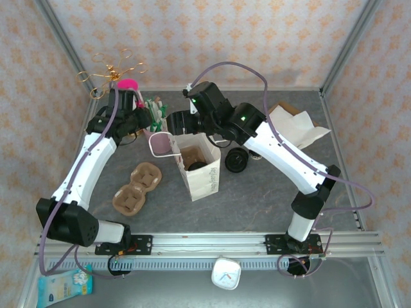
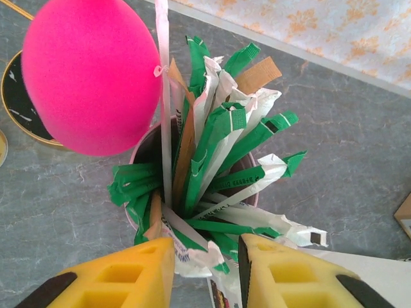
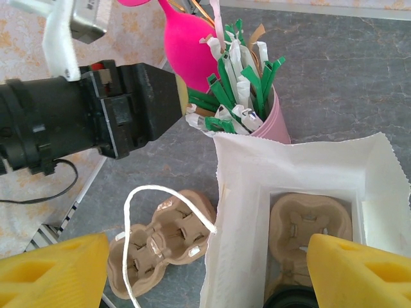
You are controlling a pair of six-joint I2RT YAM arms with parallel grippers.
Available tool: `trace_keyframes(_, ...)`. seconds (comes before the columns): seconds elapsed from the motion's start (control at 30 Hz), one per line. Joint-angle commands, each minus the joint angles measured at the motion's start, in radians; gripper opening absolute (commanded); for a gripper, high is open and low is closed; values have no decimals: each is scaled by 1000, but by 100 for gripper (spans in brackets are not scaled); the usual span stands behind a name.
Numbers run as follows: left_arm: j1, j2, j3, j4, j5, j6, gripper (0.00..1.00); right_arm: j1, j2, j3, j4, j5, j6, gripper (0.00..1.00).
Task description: Pack the takeout coffee
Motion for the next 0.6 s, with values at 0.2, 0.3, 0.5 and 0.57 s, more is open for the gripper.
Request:
trace_keyframes(0.2, 6, 81, 92, -60, 10, 110, 31, -6, -10, 2, 8, 15, -6, 80)
trace_keyframes(0.3, -1, 87, 100, -75, 22, 125, 31, -5, -8, -4, 5, 19, -8, 80)
trace_keyframes(0.5, -11, 99, 95, -101, -14, 145, 33, -6, -1, -4, 6, 16, -9, 80)
trace_keyframes(0.57, -12, 106, 99, -105, -30, 147, 33, -8, 1, -5, 6, 14, -12, 80)
